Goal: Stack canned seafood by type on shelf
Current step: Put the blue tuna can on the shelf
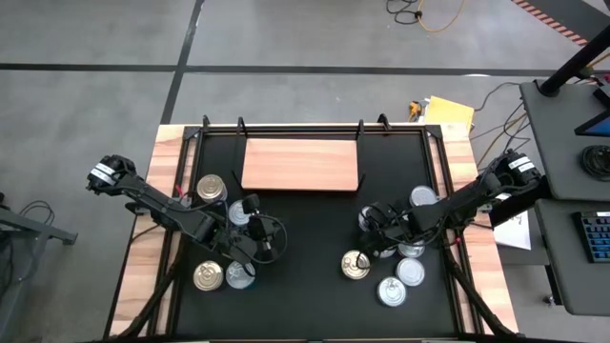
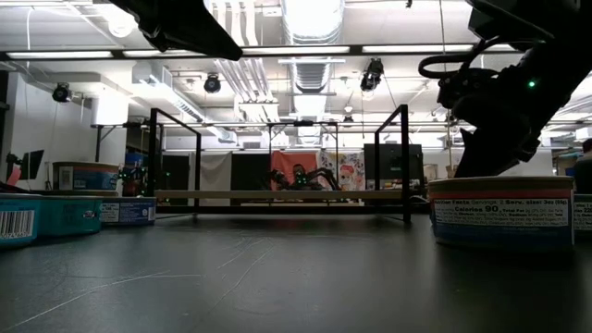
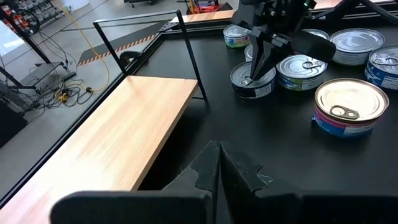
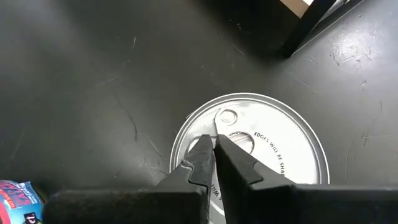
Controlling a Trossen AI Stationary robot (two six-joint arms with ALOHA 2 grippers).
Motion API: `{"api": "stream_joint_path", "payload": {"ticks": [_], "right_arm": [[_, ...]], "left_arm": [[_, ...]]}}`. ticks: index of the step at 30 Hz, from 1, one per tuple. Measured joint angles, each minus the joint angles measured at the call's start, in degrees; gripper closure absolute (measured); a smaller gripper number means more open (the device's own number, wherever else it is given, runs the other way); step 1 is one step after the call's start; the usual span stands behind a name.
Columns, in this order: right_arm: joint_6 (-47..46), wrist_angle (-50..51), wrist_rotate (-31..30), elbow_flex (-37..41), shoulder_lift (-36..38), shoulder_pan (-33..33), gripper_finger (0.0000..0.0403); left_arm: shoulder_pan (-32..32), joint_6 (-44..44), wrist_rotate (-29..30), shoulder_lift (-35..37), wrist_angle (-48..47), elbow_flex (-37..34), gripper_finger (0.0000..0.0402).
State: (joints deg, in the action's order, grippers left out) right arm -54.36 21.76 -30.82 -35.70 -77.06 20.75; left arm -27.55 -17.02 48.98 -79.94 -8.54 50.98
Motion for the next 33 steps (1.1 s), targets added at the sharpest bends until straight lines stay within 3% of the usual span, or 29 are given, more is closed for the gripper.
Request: {"api": "stream_joint_path", "payload": {"ticks": [10,21,33], "right_arm": [[-1.11,-2.39,2.31,0.0,-1.19,0.0,0.039],[4.54,-18.52,2.28,-0.51,-9.9,-0.04,0.039],[12.93,-18.67,5.44,-9.68,-14.92,-0.02,0.039]], "left_arm": [[0.0,0.01,-0.01,-0.02,0.0,0.0,0.0401],[0.0,0.0,-0.01,-0.02,0.0,0.0,0.0401],[0.0,0.0,-0.03,-0.02,0.55,-0.01,0.0401]]}}
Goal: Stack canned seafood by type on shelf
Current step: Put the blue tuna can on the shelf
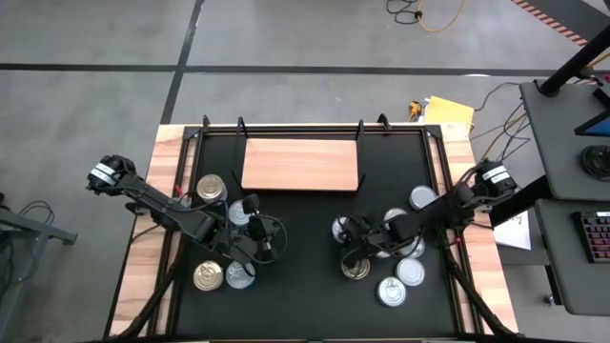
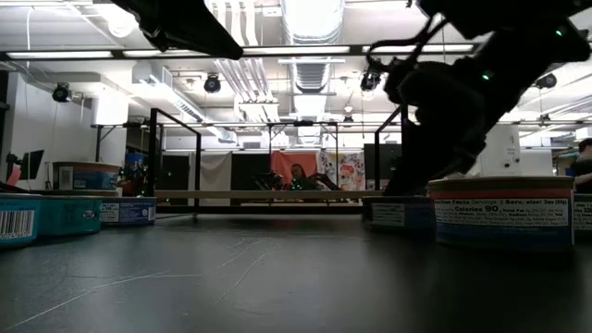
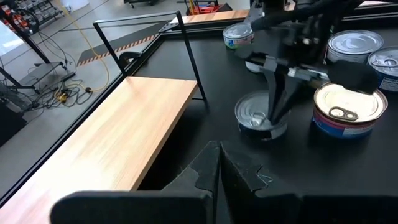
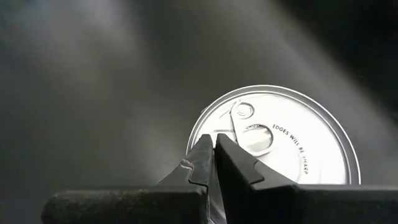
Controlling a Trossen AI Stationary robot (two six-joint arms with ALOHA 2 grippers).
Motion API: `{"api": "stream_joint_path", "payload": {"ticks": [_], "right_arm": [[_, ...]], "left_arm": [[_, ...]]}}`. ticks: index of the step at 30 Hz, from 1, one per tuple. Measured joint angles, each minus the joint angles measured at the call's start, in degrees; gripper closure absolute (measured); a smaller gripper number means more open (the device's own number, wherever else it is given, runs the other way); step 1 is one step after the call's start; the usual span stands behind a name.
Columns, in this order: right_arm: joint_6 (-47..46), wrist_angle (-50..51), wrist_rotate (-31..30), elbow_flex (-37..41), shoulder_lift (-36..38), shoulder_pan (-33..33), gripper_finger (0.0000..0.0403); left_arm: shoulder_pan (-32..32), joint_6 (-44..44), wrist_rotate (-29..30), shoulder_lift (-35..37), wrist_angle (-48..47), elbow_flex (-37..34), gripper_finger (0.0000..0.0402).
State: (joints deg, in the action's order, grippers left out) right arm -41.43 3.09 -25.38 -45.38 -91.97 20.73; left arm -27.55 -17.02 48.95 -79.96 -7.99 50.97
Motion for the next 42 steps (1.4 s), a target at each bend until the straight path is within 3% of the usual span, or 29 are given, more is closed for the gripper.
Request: {"api": "stream_joint_path", "payload": {"ticks": [10,15,25,42], "right_arm": [[9.74,1.24,0.8,-7.04,-0.81,0.0,0.039],[10.58,11.5,-0.22,-9.66,2.63,0.02,0.039],[9.59,29.66,-4.59,-7.46,5.23,-0.02,0.039],[14.17,18.99,-4.78,-0.55,6.7,-0.03,0.0391]], "left_arm": [[0.0,-0.44,-0.65,0.0,0.89,-0.01,0.0401],[0.0,-0.89,-1.79,0.0,1.42,-0.01,0.0401],[0.0,-1.05,-1.97,0.0,1.79,-0.06,0.0401],[0.0,-0.96,-1.96,0.0,1.77,-0.1,0.0401]]}}
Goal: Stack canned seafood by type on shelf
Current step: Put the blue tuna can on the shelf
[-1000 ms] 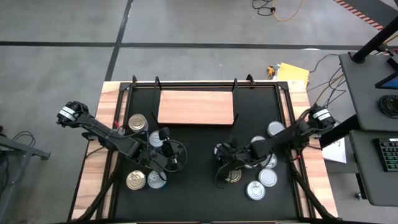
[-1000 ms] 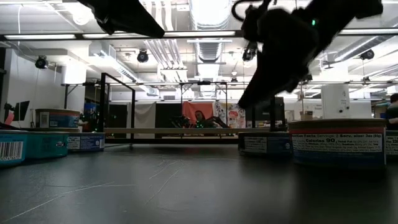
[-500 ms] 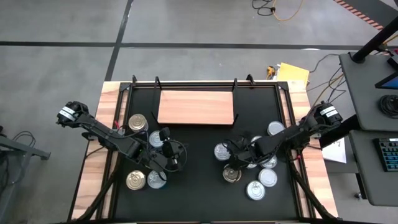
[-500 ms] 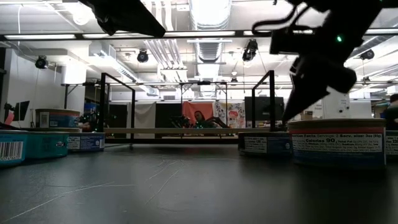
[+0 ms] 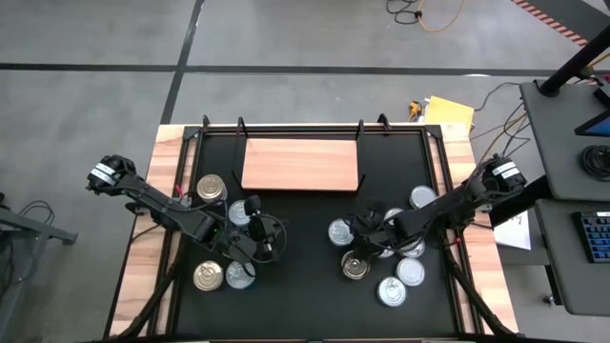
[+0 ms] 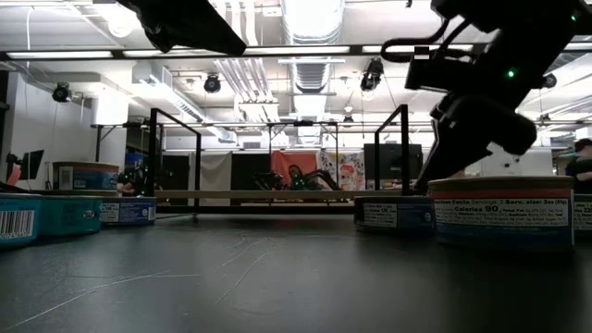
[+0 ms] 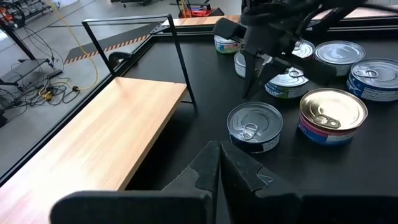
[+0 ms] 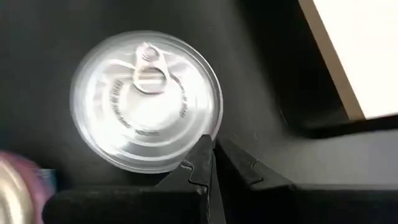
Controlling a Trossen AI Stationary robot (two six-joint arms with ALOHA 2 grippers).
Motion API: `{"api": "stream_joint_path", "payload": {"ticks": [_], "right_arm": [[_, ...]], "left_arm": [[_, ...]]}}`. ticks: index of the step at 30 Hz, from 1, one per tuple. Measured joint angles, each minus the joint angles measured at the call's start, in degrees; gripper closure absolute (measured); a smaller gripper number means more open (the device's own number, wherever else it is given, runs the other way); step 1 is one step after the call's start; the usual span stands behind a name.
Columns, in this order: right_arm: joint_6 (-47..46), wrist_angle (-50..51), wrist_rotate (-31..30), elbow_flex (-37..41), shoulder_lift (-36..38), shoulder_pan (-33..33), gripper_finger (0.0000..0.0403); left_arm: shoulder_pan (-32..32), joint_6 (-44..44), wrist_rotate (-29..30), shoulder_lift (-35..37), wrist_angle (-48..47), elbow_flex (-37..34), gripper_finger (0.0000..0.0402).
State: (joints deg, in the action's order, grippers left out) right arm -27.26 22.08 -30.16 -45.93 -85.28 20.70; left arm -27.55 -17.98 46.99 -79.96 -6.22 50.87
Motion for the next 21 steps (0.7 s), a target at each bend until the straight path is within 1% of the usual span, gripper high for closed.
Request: {"api": "stream_joint_path", "payload": {"ticks": [4,7,11,13,15,17,21], "right_arm": [[6.13,-0.61,7.2,0.16,1.31,-0.59,0.0391],[11.52,-1.26,12.19,0.5,3.26,-2.27,0.0391],[20.32,-7.54,21.88,2.88,6.24,-6.07,0.0391],[24.02,-11.77,25.68,4.71,7.36,-8.36,0.0393],[26.78,-14.5,27.26,6.65,8.16,-10.33,0.0394],[28.45,-16.57,27.25,8.64,8.72,-11.39,0.0394],[29.84,-19.35,27.6,11.09,9.63,-11.62,0.0394]], "left_arm": [[0.0,0.22,0.0,0.0,0.04,0.0,0.0401],[0.0,0.44,-0.01,0.0,0.19,0.0,0.0401],[0.0,0.48,0.01,0.0,0.22,0.0,0.0401],[0.0,0.5,0.0,0.0,0.22,0.0,0.0401],[0.0,0.5,-0.01,0.0,0.22,0.0,0.0401],[0.0,0.5,-0.01,0.0,0.24,0.0,0.0401],[0.0,0.5,-0.01,0.0,0.23,0.0,0.0401]]}}
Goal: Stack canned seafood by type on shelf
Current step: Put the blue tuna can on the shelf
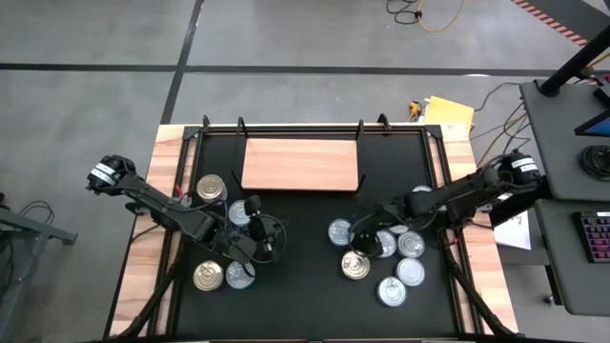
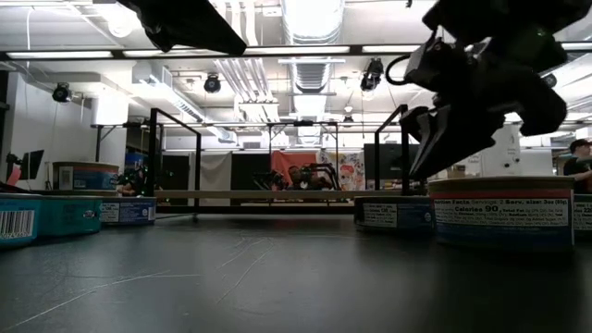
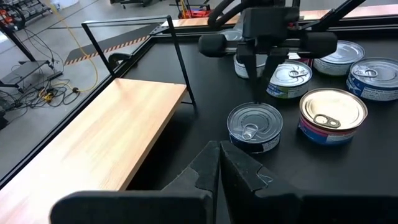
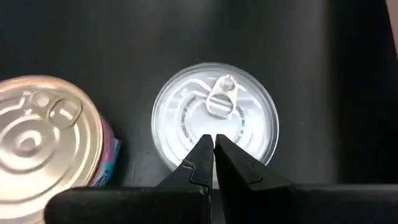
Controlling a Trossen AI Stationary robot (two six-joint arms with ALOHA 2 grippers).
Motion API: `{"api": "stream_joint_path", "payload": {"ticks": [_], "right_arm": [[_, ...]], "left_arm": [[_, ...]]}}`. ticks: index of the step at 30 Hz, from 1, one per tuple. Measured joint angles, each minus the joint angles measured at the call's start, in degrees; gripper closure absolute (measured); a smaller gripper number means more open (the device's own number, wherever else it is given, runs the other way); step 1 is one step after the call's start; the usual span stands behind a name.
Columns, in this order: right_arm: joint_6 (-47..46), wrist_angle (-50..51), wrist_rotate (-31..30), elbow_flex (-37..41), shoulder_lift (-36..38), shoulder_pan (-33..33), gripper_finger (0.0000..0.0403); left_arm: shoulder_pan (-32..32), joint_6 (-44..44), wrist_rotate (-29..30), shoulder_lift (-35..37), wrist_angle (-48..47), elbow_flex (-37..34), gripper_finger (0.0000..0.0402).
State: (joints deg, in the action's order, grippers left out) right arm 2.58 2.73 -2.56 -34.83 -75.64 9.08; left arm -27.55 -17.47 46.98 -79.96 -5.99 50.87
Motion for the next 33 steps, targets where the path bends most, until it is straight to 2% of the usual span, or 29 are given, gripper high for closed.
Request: {"api": "stream_joint_path", "payload": {"ticks": [18,33], "right_arm": [[-4.08,0.11,-0.64,2.87,-0.8,-0.13,0.0394],[-5.71,6.23,-3.51,3.13,-1.04,-0.13,0.0394]], "left_arm": [[0.0,0.0,0.0,0.0,0.01,0.0,0.0401],[0.0,0.02,0.0,0.0,-0.01,0.0,0.0401]]}}
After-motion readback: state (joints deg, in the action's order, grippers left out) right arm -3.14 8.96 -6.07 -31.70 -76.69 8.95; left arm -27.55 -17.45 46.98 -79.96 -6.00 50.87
